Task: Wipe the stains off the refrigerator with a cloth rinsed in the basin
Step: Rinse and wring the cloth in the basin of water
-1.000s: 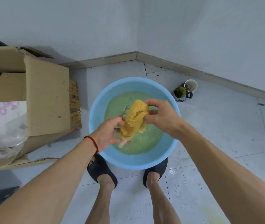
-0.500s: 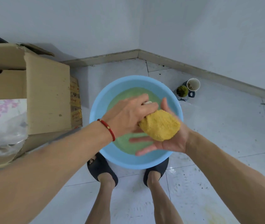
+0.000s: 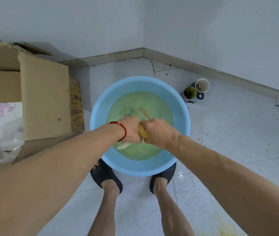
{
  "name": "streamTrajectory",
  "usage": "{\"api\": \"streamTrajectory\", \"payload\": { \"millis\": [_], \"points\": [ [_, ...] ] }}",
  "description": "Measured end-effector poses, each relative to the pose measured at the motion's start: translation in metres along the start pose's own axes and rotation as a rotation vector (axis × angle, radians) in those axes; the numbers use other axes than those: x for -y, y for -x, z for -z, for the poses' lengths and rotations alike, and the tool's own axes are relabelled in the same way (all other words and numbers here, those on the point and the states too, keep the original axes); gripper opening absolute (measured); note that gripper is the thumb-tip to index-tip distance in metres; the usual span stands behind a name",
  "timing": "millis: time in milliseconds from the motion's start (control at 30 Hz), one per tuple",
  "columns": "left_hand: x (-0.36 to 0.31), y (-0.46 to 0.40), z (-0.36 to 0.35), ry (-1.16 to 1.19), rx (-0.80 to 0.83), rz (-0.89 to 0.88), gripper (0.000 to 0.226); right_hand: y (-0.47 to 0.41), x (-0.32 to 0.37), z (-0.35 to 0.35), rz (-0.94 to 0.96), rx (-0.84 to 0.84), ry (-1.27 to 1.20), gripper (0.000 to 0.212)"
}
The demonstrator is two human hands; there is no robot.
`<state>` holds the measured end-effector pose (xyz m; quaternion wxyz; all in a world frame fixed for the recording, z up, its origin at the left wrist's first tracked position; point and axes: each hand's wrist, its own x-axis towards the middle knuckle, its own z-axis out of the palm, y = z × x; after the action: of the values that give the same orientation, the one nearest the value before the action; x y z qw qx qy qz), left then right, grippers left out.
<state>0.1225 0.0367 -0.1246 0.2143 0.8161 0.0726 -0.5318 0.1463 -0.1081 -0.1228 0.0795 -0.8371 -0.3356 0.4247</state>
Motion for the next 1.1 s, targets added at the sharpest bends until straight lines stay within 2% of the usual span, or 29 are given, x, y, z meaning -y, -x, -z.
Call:
{"api": "streamTrajectory", "payload": {
  "millis": [67, 100, 133, 200, 267, 333, 400, 433, 500, 533, 600, 633, 700, 767, 800, 900, 967, 1100],
  "points": [
    [0.003, 0.005, 0.003, 0.424, 0.277, 0.086, 0.009, 0.003, -0.007, -0.005, 0.09, -0.096, 0.182, 0.034],
    [0.005, 0.009, 0.004, 0.61, 0.373, 0.105, 0.015, 0.006, -0.009, -0.008, 0.129, -0.147, 0.217, 0.037],
    [0.008, 0.011, 0.005, 0.744, 0.419, 0.105, 0.026, 0.008, -0.013, -0.01, 0.149, -0.175, 0.19, 0.04],
    [0.011, 0.013, 0.003, 0.775, 0.388, 0.061, 0.039, 0.015, -0.02, -0.008, 0.095, -0.114, -0.065, 0.049],
    [0.008, 0.016, -0.001, 0.532, 0.214, -0.051, 0.032, 0.027, -0.027, 0.002, -0.048, -0.017, -0.651, 0.046],
    [0.01, 0.019, -0.003, 0.267, -0.048, -0.22, 0.028, 0.039, -0.033, 0.005, -0.24, 0.051, -1.298, 0.037],
    [0.01, 0.026, -0.004, 0.087, -0.287, -0.441, 0.03, 0.045, -0.04, -0.002, -0.334, 0.174, -1.587, 0.056],
    [0.009, 0.03, -0.005, 0.028, -0.384, -0.55, 0.029, 0.047, -0.041, -0.008, -0.319, 0.303, -1.694, 0.07],
    [0.006, 0.036, -0.008, -0.066, -0.514, -0.704, 0.031, 0.048, -0.035, -0.017, -0.203, 0.6, -1.882, 0.086],
    [0.006, 0.037, -0.01, -0.105, -0.552, -0.735, 0.034, 0.048, -0.03, -0.017, -0.132, 0.692, -1.908, 0.086],
    [0.012, 0.037, -0.01, -0.166, -0.586, -0.735, 0.042, 0.043, -0.019, -0.009, -0.051, 0.744, -1.777, 0.068],
    [0.015, 0.034, -0.009, -0.185, -0.583, -0.714, 0.043, 0.039, -0.015, -0.003, -0.069, 0.691, -1.62, 0.054],
    [0.02, 0.029, -0.01, -0.165, -0.517, -0.609, 0.032, 0.029, -0.008, 0.005, -0.115, 0.474, -1.103, 0.024],
    [0.017, 0.024, -0.013, -0.111, -0.425, -0.462, 0.028, 0.019, -0.001, 0.009, -0.129, 0.267, -0.545, 0.018],
    [0.013, 0.023, -0.014, -0.094, -0.364, -0.393, 0.029, 0.017, 0.003, 0.01, -0.124, 0.191, -0.392, 0.016],
    [0.005, 0.021, -0.009, -0.028, -0.148, -0.275, 0.023, 0.017, 0.013, 0.011, -0.046, 0.058, -0.11, 0.019],
    [0.0, 0.022, -0.001, 0.068, -0.022, -0.219, 0.027, 0.021, 0.017, 0.009, -0.02, -0.034, 0.002, 0.024],
    [-0.007, 0.021, 0.002, 0.136, 0.016, -0.149, 0.015, 0.03, 0.017, 0.0, -0.004, -0.211, 0.143, 0.032]
  ]
}}
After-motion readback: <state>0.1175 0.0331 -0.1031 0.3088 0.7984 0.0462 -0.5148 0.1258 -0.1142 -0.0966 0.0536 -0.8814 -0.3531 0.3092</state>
